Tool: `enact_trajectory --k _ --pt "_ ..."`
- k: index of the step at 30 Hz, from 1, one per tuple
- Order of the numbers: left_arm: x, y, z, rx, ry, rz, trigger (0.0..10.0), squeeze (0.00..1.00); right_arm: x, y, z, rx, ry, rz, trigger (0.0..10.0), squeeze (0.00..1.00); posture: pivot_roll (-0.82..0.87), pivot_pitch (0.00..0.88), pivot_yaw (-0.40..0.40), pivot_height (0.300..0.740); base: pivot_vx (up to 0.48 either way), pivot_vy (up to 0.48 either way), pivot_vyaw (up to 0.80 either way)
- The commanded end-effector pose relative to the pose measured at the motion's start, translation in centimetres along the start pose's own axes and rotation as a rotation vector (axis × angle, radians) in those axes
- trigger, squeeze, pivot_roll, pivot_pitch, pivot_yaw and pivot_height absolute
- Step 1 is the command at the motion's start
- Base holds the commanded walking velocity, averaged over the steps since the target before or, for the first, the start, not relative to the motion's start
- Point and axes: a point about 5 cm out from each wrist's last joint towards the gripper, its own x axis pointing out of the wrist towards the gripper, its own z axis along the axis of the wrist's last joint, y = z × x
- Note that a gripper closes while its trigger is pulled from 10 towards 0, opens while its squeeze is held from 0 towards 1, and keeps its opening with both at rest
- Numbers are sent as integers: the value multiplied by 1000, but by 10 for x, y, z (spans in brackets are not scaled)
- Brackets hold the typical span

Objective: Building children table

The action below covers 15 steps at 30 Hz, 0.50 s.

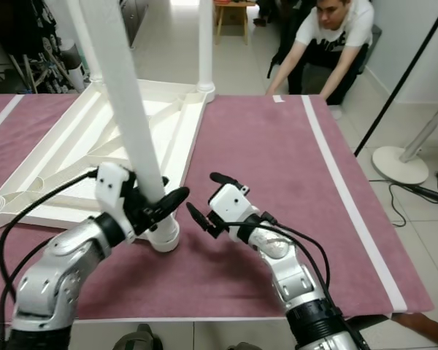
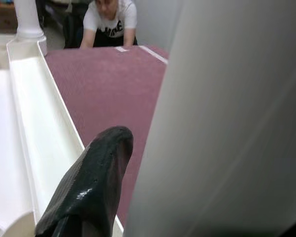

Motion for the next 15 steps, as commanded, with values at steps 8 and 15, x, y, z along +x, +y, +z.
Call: enact_trajectory --k 8,15 --pt "26 -16 4 7 -7 122 10000 0 5 7 3 12 -5 2 10000 0 120 0 49 740 0 0 0" --pt "21 -20 0 54 19 54 10000 1000 5 9 4 18 -8 5 10000 0 114 0 48 740 0 0 0"
